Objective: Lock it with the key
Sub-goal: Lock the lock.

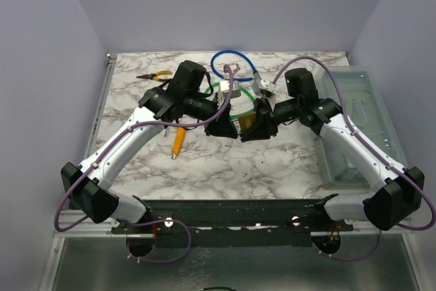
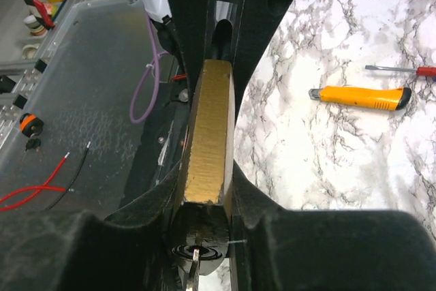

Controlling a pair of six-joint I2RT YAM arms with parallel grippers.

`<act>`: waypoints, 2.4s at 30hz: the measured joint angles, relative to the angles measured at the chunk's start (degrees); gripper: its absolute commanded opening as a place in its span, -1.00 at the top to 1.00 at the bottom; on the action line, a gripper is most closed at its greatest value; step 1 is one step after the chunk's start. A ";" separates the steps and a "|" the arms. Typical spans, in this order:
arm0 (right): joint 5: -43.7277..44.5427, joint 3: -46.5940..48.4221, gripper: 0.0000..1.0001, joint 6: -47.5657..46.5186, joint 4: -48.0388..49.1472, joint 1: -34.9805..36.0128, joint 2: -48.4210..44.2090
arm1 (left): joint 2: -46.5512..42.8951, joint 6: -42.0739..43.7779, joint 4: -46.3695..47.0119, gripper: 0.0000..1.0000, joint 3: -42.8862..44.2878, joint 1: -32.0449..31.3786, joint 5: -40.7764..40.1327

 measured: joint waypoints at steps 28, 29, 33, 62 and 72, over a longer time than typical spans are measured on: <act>2.27 -9.64 0.99 40.96 43.85 -3.02 -5.68 | -12.26 -25.09 28.52 0.01 -11.32 12.44 7.80; 2.27 -9.77 0.99 41.62 44.57 -3.02 -5.68 | -12.81 -27.74 31.56 0.03 -12.81 12.61 7.89; 2.27 -9.86 0.99 44.04 47.25 -3.02 -5.68 | -14.27 -38.88 44.33 0.18 -19.02 13.46 8.26; 2.23 -11.32 0.99 56.33 57.66 -3.06 -5.18 | -12.52 -57.07 65.00 0.57 -23.47 13.18 8.26; 1.95 -11.34 0.99 56.94 57.75 -3.74 -4.42 | -11.19 -57.00 65.55 1.00 -22.88 11.45 8.04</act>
